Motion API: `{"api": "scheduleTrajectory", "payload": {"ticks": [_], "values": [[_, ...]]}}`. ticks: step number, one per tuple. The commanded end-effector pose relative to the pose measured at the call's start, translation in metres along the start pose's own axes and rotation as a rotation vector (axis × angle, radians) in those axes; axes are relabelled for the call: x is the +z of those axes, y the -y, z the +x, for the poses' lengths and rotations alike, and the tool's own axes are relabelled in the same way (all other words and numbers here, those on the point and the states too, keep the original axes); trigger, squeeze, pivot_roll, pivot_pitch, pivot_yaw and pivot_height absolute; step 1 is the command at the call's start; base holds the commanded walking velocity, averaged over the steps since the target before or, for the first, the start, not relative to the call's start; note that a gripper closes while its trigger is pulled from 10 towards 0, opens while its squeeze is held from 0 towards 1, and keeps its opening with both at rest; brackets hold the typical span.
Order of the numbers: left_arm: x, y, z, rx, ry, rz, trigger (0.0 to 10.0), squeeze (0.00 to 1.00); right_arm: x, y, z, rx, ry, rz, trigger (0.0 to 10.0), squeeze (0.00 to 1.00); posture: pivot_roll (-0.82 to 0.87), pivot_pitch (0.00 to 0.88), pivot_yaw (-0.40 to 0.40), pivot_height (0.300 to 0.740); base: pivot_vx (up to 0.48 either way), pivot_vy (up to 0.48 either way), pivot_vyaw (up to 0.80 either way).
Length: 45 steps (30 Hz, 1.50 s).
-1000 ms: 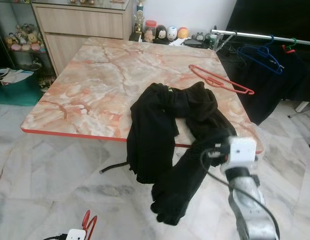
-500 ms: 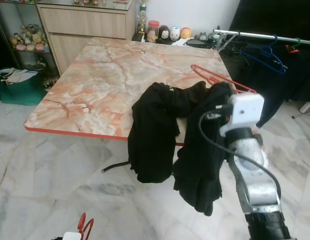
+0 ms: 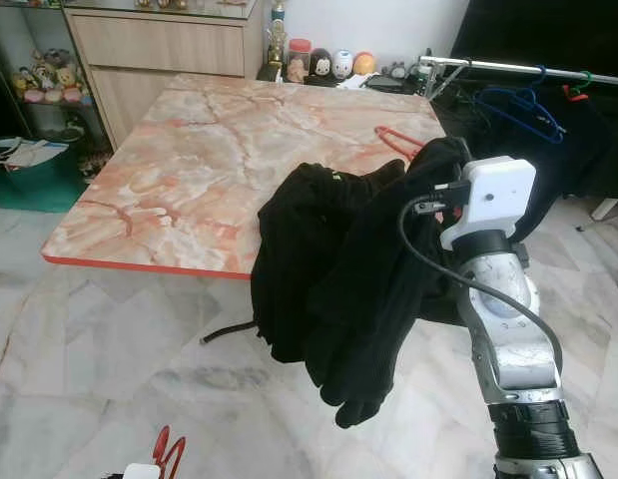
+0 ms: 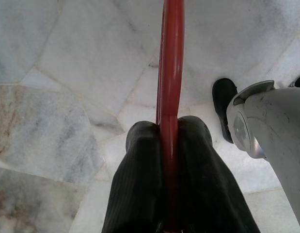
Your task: Hang hanger
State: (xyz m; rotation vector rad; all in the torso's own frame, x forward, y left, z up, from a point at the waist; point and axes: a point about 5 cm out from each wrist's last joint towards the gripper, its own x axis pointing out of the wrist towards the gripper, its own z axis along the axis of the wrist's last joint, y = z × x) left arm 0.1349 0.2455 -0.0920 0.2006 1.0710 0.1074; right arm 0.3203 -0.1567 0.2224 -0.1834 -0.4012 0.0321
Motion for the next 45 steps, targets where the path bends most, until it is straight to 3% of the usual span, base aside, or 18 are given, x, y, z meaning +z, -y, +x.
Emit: {"api": "scheduleTrajectory", "payload": {"ticks": [1,9,12,22,26,31,36,45], "values": [[0.000,-0.001,0.000,-0.002,-0.007,0.011,10.0,0.00,0.024,0.006,0.011,-0.023,0.093,0.009,10.0,0.00,-0.06,0.000,-0.061,0.740,0.000,0.000,0.00],[0.000,-0.002,0.000,-0.002,-0.007,0.014,10.0,0.00,0.029,0.007,0.013,-0.026,0.109,0.011,10.0,0.00,-0.06,0.000,-0.061,0.740,0.000,0.000,0.00],[-0.007,-0.004,-0.001,0.018,-0.034,0.001,10.0,0.00,0.046,0.006,0.033,-0.024,0.178,0.000,10.0,0.00,-0.04,0.000,-0.064,0.740,0.282,0.000,0.00],[-0.004,-0.003,-0.001,0.016,-0.025,0.003,10.0,0.00,0.055,0.006,0.042,-0.028,0.206,-0.003,10.0,0.00,-0.04,0.000,-0.062,0.740,0.345,0.000,0.00],[-0.002,0.001,0.000,0.009,-0.023,0.003,10.0,0.00,0.064,0.008,0.058,-0.034,0.232,-0.019,10.0,0.00,-0.04,0.000,-0.066,0.740,0.360,0.000,0.00],[-0.001,0.003,0.000,0.007,-0.022,0.000,10.0,0.00,0.074,0.007,0.069,-0.032,0.252,0.044,10.0,0.00,-0.04,0.000,-0.069,0.740,0.371,0.000,0.00],[0.000,0.003,0.001,0.007,-0.019,0.000,10.0,0.00,0.083,0.006,0.076,-0.024,0.284,0.021,10.0,0.00,-0.04,0.000,-0.070,0.740,0.384,0.000,0.00],[0.000,0.002,0.001,0.005,-0.026,0.007,10.0,0.00,0.100,0.025,0.096,-0.048,0.322,-0.040,10.0,0.00,-0.04,0.000,-0.068,0.740,0.387,0.000,0.00]]}}
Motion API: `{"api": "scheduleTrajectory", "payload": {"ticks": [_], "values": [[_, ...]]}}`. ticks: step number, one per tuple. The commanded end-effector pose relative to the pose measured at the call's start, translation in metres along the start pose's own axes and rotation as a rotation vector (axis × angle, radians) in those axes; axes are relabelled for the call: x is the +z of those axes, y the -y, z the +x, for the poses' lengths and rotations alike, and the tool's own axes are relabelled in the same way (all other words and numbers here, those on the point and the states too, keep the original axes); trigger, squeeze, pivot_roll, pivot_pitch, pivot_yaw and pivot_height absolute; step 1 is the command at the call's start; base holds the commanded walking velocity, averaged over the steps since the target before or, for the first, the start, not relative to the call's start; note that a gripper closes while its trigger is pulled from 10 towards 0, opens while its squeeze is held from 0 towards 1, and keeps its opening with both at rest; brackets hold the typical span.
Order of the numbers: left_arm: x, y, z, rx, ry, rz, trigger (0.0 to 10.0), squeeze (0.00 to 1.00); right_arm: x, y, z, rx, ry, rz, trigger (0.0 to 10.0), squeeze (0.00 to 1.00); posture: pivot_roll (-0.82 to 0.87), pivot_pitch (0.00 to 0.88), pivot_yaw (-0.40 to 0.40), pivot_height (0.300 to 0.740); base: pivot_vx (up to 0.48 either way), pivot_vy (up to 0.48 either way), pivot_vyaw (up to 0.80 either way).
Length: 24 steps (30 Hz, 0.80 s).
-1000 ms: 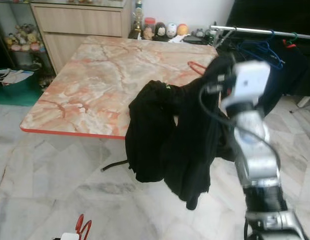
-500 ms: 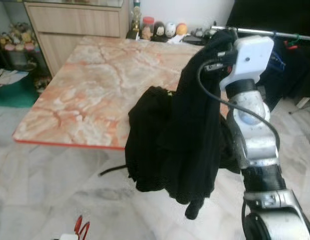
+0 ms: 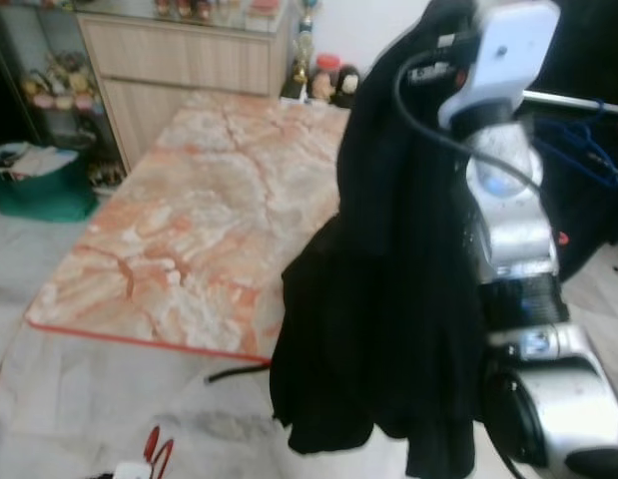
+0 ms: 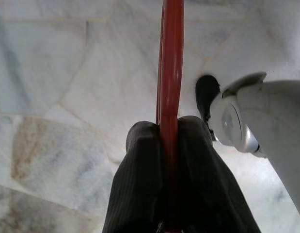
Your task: Hang hanger
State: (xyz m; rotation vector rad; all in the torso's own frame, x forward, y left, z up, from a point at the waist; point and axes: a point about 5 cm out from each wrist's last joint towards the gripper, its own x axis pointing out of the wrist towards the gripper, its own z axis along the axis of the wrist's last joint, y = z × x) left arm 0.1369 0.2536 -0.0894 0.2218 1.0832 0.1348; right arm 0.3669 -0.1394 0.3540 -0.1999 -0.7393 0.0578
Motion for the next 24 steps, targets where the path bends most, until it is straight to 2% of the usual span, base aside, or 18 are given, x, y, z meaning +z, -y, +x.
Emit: {"api": "scheduleTrajectory", "payload": {"ticks": [1,2,3,6,9,10,11,12,13,16,17,18,19,21,22,23,24], "values": [[-0.003,0.011,0.000,-0.027,-0.011,0.002,10.0,0.00,-0.005,0.018,0.001,-0.038,-0.019,-0.036,10.0,0.00,-0.04,0.000,-0.069,0.740,0.386,0.000,0.00],[-0.003,0.011,0.000,-0.028,-0.012,0.003,10.0,0.00,-0.008,0.020,0.002,-0.035,-0.043,-0.062,10.0,0.00,-0.04,0.000,-0.069,0.740,0.390,0.000,0.00],[-0.004,0.011,0.000,-0.035,-0.019,0.000,10.0,0.00,-0.020,0.024,0.001,-0.035,-0.115,-0.089,10.0,0.00,-0.04,0.000,-0.072,0.740,0.326,0.000,0.00],[-0.006,0.012,0.000,-0.046,-0.031,0.008,10.0,0.00,-0.036,0.024,-0.005,-0.016,-0.211,-0.085,10.0,0.00,-0.04,0.000,-0.072,0.740,0.109,0.000,0.00],[-0.008,0.014,-0.001,-0.062,-0.037,0.018,10.0,0.00,-0.065,0.018,-0.024,0.006,-0.367,-0.098,10.0,0.00,-0.04,0.000,-0.072,0.740,0.000,0.000,0.00],[-0.009,0.015,-0.001,-0.064,-0.039,0.019,10.0,0.00,-0.077,0.011,-0.039,0.030,-0.421,-0.066,10.0,0.00,-0.03,0.000,-0.072,0.740,0.000,0.000,0.00],[-0.009,0.015,-0.001,-0.064,-0.039,0.019,10.0,0.00,-0.077,0.011,-0.039,0.030,-0.421,-0.066,10.0,0.00,-0.03,0.000,-0.072,0.740,0.000,0.000,0.00],[-0.010,0.015,-0.001,-0.064,-0.041,0.020,10.0,0.00,-0.087,0.005,-0.055,0.048,-0.468,-0.051,10.0,0.00,-0.04,0.000,-0.071,0.740,0.000,0.000,0.00],[-0.010,0.015,-0.001,-0.064,-0.043,0.023,10.0,0.00,-0.091,0.002,-0.062,0.063,-0.493,-0.051,10.0,0.00,-0.04,0.000,-0.071,0.740,0.000,0.000,0.00],[-0.012,0.015,-0.001,-0.065,-0.048,0.028,10.0,0.00,-0.102,-0.002,-0.081,0.095,-0.563,-0.053,10.0,0.00,-0.04,0.000,-0.072,0.740,0.000,0.000,0.00],[-0.012,0.015,-0.001,-0.065,-0.048,0.028,10.0,0.00,-0.102,-0.002,-0.081,0.095,-0.563,-0.053,10.0,0.00,-0.04,0.000,-0.072,0.740,0.000,0.000,0.00],[-0.012,0.014,-0.002,-0.065,-0.050,0.027,10.0,0.00,-0.107,-0.001,-0.099,0.089,-0.627,-0.043,10.0,0.00,-0.03,0.000,-0.075,0.740,0.000,0.000,0.00],[-0.013,0.014,-0.002,-0.065,-0.050,0.027,10.0,0.00,-0.110,0.000,-0.107,0.077,-0.656,-0.041,10.0,0.00,-0.03,0.000,-0.075,0.740,0.000,0.000,0.00],[-0.013,0.014,-0.002,-0.066,-0.051,0.026,10.0,0.00,-0.112,0.003,-0.118,0.061,-0.692,-0.042,10.0,0.00,-0.04,0.000,-0.079,0.740,0.000,0.000,0.00],[-0.013,0.014,-0.002,-0.068,-0.051,0.026,10.0,0.00,-0.112,0.004,-0.130,0.046,-0.725,-0.026,10.0,0.00,-0.04,0.000,-0.079,0.740,0.000,0.000,0.00],[-0.013,0.014,-0.002,-0.068,-0.051,0.026,10.0,0.00,-0.112,0.004,-0.130,0.046,-0.725,-0.026,10.0,0.00,-0.04,0.000,-0.079,0.740,0.000,0.000,0.00],[-0.013,0.016,-0.002,-0.070,-0.052,0.026,10.0,0.00,-0.110,0.005,-0.139,0.031,-0.743,-0.005,10.0,1.00,-0.04,0.000,-0.080,0.740,0.000,0.000,0.00]]}}
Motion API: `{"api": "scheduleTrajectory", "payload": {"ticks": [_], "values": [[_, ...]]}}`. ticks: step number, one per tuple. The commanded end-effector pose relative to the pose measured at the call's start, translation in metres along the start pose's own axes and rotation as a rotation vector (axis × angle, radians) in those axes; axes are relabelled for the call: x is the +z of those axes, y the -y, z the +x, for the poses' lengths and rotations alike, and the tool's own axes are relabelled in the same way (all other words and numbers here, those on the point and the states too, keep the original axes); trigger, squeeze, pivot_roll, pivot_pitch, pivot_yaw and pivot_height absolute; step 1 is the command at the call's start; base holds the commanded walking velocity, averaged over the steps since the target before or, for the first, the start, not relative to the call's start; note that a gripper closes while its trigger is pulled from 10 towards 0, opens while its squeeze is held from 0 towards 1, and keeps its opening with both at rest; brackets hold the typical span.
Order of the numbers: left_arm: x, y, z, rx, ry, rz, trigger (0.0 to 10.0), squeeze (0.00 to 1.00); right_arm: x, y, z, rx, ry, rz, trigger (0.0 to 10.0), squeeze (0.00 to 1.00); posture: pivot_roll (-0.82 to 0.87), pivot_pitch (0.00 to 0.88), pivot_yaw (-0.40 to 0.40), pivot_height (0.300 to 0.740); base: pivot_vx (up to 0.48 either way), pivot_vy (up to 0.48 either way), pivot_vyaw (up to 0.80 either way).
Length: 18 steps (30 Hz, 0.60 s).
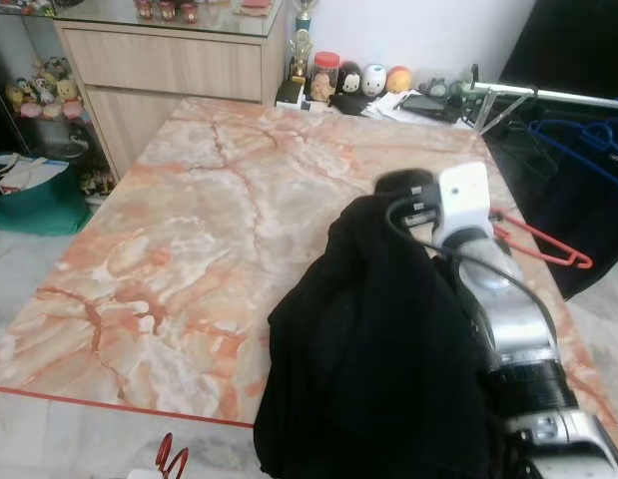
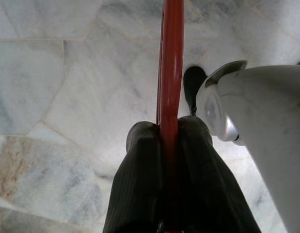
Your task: Hang hanger
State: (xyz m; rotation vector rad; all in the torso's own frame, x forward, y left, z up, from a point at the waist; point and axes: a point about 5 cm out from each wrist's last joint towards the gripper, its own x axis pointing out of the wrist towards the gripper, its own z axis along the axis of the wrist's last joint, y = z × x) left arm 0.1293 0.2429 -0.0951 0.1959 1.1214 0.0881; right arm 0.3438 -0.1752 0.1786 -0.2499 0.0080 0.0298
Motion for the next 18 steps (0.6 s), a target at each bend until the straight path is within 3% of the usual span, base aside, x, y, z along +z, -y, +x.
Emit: {"api": "scheduleTrajectory", "payload": {"ticks": [1,5,6,13,18], "values": [[-0.005,0.006,0.000,-0.020,-0.021,0.020,10.0,0.00,0.001,0.004,-0.012,-0.024,-0.005,0.032,10.0,1.00,-0.04,0.000,-0.080,0.740,0.000,0.000,0.00],[-0.006,0.009,0.000,-0.022,-0.022,0.023,10.0,0.00,-0.002,0.002,-0.021,-0.027,-0.009,0.025,10.0,1.00,-0.04,0.000,-0.085,0.740,0.000,0.000,0.00],[-0.007,0.011,0.000,-0.024,-0.022,0.023,10.0,0.00,-0.009,-0.001,-0.037,-0.049,-0.018,0.065,10.0,1.00,-0.03,0.000,-0.086,0.740,0.000,0.000,0.00],[-0.009,0.013,-0.001,-0.025,-0.025,0.026,10.0,0.00,-0.021,-0.007,-0.064,-0.057,-0.080,0.093,10.0,1.00,-0.03,0.000,-0.089,0.740,0.000,0.000,0.00],[-0.011,0.013,-0.001,-0.024,-0.026,0.033,10.0,0.00,-0.016,-0.005,-0.070,-0.082,-0.040,0.099,10.0,1.00,-0.04,0.000,-0.087,0.740,0.000,0.000,0.00]]}}
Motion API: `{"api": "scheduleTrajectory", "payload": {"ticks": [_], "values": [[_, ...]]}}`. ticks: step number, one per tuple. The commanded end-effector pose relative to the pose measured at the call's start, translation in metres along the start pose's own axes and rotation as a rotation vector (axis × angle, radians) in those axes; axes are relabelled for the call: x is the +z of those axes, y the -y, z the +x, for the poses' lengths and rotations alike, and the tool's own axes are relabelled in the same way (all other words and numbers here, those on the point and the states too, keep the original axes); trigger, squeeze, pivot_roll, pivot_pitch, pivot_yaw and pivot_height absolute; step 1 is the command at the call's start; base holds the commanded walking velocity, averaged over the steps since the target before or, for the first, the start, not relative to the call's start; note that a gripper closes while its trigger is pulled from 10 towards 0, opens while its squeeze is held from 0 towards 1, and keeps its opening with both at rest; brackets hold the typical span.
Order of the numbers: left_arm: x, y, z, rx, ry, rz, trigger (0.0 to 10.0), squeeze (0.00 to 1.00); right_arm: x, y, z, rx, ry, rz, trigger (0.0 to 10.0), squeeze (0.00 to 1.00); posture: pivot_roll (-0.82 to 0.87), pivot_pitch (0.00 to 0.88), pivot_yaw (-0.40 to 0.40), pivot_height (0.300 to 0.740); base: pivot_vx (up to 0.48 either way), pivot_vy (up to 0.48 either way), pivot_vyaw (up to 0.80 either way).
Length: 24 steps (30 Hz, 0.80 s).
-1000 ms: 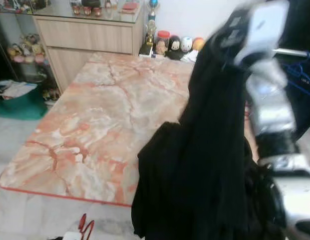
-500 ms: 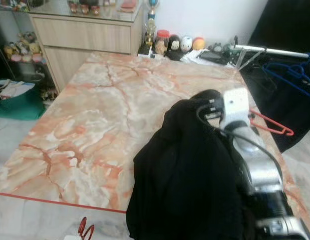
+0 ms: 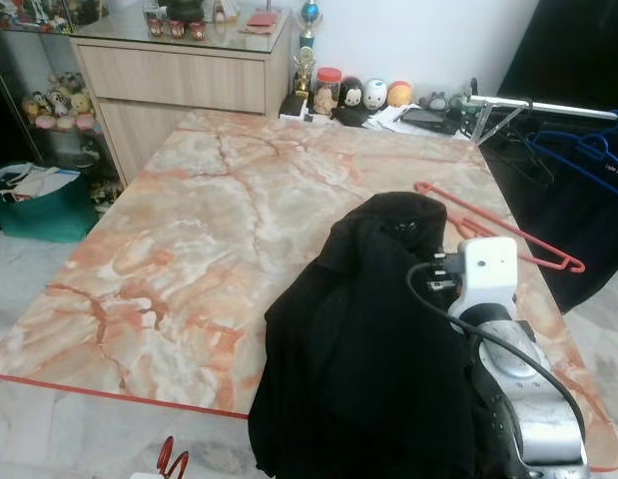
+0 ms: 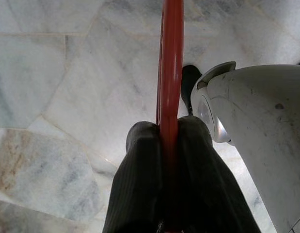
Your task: Hang hanger
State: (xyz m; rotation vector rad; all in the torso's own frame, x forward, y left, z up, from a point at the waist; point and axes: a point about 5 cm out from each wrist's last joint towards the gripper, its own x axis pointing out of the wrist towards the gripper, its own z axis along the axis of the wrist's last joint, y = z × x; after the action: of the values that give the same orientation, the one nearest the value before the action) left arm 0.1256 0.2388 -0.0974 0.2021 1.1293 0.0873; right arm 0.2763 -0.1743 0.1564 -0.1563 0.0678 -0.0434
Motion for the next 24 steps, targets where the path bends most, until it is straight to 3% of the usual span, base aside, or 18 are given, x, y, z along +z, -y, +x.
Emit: {"api": "scheduleTrajectory", "payload": {"ticks": [1,2,10,24], "values": [[-0.007,0.009,-0.001,-0.026,-0.017,0.028,10.0,0.00,0.006,0.003,-0.004,-0.014,0.040,-0.007,10.0,1.00,-0.04,0.000,-0.087,0.740,0.000,0.000,0.00],[-0.007,0.008,-0.001,-0.026,-0.014,0.036,10.0,0.00,0.009,0.002,-0.005,-0.019,0.067,-0.009,10.0,0.00,-0.04,0.000,-0.087,0.740,0.000,0.000,0.00],[-0.009,0.003,-0.001,-0.018,-0.015,0.026,10.0,0.00,0.020,-0.008,-0.005,0.018,0.125,0.008,10.0,0.00,-0.03,0.000,-0.088,0.740,0.000,0.000,0.00],[-0.012,-0.001,-0.002,-0.013,-0.020,0.020,10.0,0.00,0.021,-0.009,-0.003,0.020,0.138,0.012,10.0,0.00,-0.03,0.000,-0.090,0.740,0.000,0.000,0.00]]}}
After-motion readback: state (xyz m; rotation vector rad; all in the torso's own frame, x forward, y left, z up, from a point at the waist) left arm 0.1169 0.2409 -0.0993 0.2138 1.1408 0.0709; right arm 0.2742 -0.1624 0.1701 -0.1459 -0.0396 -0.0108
